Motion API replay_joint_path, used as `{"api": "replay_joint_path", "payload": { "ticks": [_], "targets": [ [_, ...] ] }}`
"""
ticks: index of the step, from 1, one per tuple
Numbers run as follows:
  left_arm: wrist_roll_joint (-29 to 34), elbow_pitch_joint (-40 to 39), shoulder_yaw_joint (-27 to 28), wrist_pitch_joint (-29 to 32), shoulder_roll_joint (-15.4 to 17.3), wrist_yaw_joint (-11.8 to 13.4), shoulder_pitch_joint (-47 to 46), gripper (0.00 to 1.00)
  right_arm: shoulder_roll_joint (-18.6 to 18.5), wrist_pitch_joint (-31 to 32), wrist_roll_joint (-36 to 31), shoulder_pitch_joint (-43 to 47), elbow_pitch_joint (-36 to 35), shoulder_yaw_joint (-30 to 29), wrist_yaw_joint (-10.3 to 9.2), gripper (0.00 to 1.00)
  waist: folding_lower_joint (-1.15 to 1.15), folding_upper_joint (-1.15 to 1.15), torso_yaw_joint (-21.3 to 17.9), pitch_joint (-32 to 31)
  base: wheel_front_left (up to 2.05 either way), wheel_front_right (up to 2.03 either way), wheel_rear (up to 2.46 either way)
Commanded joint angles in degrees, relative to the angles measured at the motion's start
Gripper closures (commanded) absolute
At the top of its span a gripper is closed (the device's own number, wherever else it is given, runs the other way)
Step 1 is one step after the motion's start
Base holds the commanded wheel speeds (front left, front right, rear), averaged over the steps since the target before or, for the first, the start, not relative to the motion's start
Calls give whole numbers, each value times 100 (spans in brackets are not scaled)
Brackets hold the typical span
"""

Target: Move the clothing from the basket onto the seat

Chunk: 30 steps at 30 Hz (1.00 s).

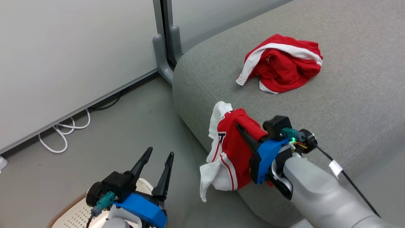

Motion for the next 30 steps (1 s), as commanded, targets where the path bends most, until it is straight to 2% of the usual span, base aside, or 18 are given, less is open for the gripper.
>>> {"api": "replay_joint_path", "payload": {
  "ticks": [1, 3, 9, 18, 24, 30],
  "targets": [
    [43, -43, 9, -17, 85, -20, -111, 0, -44, -9, -19, -269, -14, -18, -2, 100, 0, 0, 49, 134, 0, 0, 0],
    [92, -67, 9, -17, 125, -20, -155, 0, -114, -9, -44, -578, -2, -47, -2, 100, 0, 0, 94, 291, 0, 0, 0],
    [218, -181, -156, -17, 306, -14, -586, 0, -746, 10, -9, -1958, 97, -412, -3, 100, 0, 0, 402, 1120, 0, 0, 0],
    [433, -451, -640, 1, 702, -14, -1557, 0, -2370, 3, 406, -3371, 269, -1429, -2, 100, 0, 0, 1010, 2575, 0, 0, 0],
    [474, -577, -881, 2, 840, -14, -2034, 0, -2950, -13, 521, -3168, 579, -2043, -3, 100, 0, 0, 1330, 3165, 0, 0, 0],
    [522, -659, -1170, -1, 850, -10, -2376, 0, -3055, -5, 460, -2444, 754, -2836, -2, 100, 0, 0, 1548, 3389, 0, 0, 0]
  ]
}}
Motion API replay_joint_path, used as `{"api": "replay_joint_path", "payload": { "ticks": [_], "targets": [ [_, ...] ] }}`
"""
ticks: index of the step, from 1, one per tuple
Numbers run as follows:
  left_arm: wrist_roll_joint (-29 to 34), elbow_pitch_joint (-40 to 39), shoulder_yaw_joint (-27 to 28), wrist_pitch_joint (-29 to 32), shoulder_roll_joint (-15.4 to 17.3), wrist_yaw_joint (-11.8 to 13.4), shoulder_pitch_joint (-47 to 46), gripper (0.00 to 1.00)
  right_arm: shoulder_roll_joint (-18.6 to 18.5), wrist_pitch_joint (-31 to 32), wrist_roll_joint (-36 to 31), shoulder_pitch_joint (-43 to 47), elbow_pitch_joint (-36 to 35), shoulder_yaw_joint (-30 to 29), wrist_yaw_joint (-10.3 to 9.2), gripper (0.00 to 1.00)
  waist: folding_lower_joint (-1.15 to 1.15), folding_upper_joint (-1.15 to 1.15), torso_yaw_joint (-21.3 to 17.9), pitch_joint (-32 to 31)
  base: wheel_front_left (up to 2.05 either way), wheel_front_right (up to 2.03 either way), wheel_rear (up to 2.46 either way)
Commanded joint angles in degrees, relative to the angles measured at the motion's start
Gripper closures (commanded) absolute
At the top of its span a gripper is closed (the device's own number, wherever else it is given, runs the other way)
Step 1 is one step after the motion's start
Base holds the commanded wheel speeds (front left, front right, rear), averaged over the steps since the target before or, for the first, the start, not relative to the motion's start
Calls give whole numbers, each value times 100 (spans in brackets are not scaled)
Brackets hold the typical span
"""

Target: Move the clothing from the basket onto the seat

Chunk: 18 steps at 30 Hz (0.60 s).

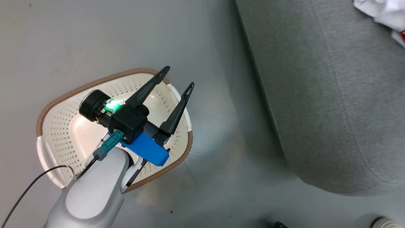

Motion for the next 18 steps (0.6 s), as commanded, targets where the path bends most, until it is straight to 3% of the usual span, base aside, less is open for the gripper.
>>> {"api": "replay_joint_path", "payload": {
  "ticks": [1, 5, 6, 9, 18],
  "targets": [
    [33, -41, 3, -12, 19, 4, -130, 0, 43, -1, -46, 168, 8, -165, -3, 100, -1, 0, 172, 184, 0, 0, 0],
    [33, -68, 16, -19, 58, 7, -133, 0, 202, -1, -312, 499, -95, -556, -2, 100, -1, 0, 117, 155, 0, 0, 0],
    [28, -62, 13, -20, 60, 9, -111, 0, 225, -1, -405, 557, -125, -637, -3, 90, -1, 0, 101, 129, 0, 0, 0],
    [-30, -9, 41, -23, 67, 20, -41, 0, 334, -1, -705, 673, -224, -835, -3, 0, -1, 0, 59, 24, 0, 0, 0],
    [-202, 50, 193, -24, -182, 21, 229, 0, 518, -2, -1268, 1002, -237, -1077, -3, 0, -1, 0, 131, -646, 0, 0, 0]
  ]
}}
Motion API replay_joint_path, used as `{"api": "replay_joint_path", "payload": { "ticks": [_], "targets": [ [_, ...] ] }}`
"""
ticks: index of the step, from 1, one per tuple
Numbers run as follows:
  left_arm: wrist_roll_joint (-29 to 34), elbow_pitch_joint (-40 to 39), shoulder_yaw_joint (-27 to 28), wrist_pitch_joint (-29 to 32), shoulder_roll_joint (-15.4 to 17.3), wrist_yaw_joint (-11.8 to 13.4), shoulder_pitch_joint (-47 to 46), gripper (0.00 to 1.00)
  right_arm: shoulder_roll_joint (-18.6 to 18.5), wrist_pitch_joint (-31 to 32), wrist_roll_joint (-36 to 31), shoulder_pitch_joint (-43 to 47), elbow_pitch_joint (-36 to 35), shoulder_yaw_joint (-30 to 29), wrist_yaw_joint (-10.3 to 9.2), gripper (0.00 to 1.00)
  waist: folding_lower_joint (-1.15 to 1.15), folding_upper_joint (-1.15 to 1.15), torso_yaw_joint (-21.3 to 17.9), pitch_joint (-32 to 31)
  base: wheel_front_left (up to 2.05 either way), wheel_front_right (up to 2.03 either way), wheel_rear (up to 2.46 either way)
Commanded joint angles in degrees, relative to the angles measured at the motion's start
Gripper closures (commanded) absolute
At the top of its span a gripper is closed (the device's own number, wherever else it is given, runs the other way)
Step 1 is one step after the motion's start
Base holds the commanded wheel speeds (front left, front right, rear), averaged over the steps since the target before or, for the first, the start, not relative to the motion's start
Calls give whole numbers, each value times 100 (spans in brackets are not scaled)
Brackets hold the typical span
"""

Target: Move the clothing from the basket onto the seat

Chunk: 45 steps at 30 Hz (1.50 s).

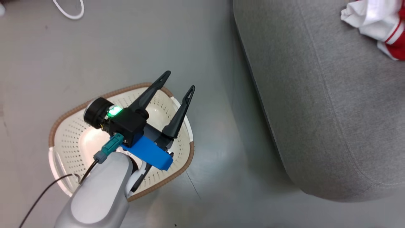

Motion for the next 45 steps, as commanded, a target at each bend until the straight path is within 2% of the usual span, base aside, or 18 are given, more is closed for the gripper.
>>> {"api": "replay_joint_path", "payload": {
  "ticks": [1, 12, 21, 28, 36, 40, 45],
  "targets": [
    [-67, 33, 83, -17, -45, 12, 149, 0, 59, -2, -90, 190, -10, -26, -3, 0, 0, 0, 79, -349, 0, 0, 0],
    [-294, 245, 552, -17, -427, 0, 1122, 0, 219, -2, -655, 1032, -309, 168, -3, 0, 0, 0, 399, -1742, 0, 0, 0],
    [-304, 290, 1267, -17, -630, -3, 2065, 0, 438, -1, -940, 2338, -1536, -109, -4, 0, 0, 0, 824, -2644, 0, 0, 0],
    [-230, 233, 1871, -17, -725, -6, 2631, 0, 1028, 86, -1694, 3904, -3131, -883, -4, 0, 0, 0, 1234, -3049, 0, 0, 0],
    [-253, 318, 2248, -17, -815, -7, 2890, 0, 1914, 702, -2396, 5323, -4935, -1544, -4, 0, 0, 0, 1613, -3299, 0, 0, 0],
    [-235, 366, 2319, -17, -830, -7, 2905, 0, 2326, 935, -2581, 5819, -5542, -1611, -4, 0, 0, 0, 1761, -3353, 0, 0, 0],
    [-199, 408, 2436, -18, -848, -8, 2970, 0, 2648, 1068, -2688, 6138, -5909, -1638, -4, 0, 0, 0, 1844, -3398, 0, 0, 0]
  ]
}}
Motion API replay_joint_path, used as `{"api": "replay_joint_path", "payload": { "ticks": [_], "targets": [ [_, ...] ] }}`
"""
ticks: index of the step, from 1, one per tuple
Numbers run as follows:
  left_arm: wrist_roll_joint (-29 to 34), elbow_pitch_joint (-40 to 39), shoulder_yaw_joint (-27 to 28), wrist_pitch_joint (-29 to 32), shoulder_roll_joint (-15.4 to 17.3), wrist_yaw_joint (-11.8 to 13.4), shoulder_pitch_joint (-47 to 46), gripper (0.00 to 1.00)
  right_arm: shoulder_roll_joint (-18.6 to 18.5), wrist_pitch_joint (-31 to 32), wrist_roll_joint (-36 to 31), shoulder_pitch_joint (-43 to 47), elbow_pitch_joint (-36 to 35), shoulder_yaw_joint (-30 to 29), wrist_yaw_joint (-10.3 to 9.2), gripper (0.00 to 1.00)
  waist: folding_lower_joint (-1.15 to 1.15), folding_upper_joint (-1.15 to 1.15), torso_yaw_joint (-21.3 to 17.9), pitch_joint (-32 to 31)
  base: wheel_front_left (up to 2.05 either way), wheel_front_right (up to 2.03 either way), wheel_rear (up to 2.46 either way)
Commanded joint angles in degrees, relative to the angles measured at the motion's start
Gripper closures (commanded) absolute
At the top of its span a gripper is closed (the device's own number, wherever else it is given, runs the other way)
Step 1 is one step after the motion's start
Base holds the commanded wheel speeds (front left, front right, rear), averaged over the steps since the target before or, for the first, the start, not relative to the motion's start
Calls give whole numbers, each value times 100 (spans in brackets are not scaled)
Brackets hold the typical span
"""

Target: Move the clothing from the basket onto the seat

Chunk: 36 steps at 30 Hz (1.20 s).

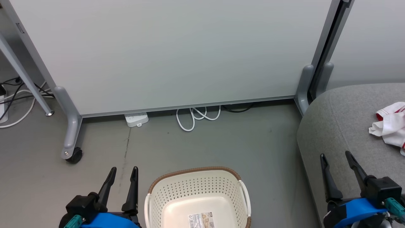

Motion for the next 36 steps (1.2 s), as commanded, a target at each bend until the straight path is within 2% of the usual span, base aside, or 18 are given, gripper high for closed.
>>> {"api": "replay_joint_path", "payload": {
  "ticks": [1, 8, 26, 27, 33, 36],
  "targets": [
    [42, 15, 65, -16, 16, -6, 80, 0, 58, 20, -19, 117, -67, -20, -3, 0, 0, 0, 18, -16, 0, 0, 0],
    [23, 29, 128, -16, -1, -6, 124, 0, 199, 93, -77, 252, -154, -100, -3, 0, 0, 0, 26, -44, 0, 0, 0],
    [-55, 65, 28, -17, -19, -7, 155, 0, 267, 95, -74, 237, -123, -49, -3, 0, 0, 0, 97, -17, 0, 0, 0],
    [-47, 72, 15, 2, -31, 0, 102, 100, 241, 137, -87, 204, -120, -55, -1, 100, 0, 0, 97, -17, 0, 0, 0],
    [-134, 328, -19, 32, -55, 0, 271, 100, 264, 174, -10, 227, 210, -69, 0, 100, 0, 0, 95, -16, 0, 0, 0],
    [-455, 281, 35, 116, -50, 0, 262, 100, 272, 240, 366, 165, 266, -108, 0, 100, 0, 0, 85, -14, 0, 0, 0]
  ]
}}
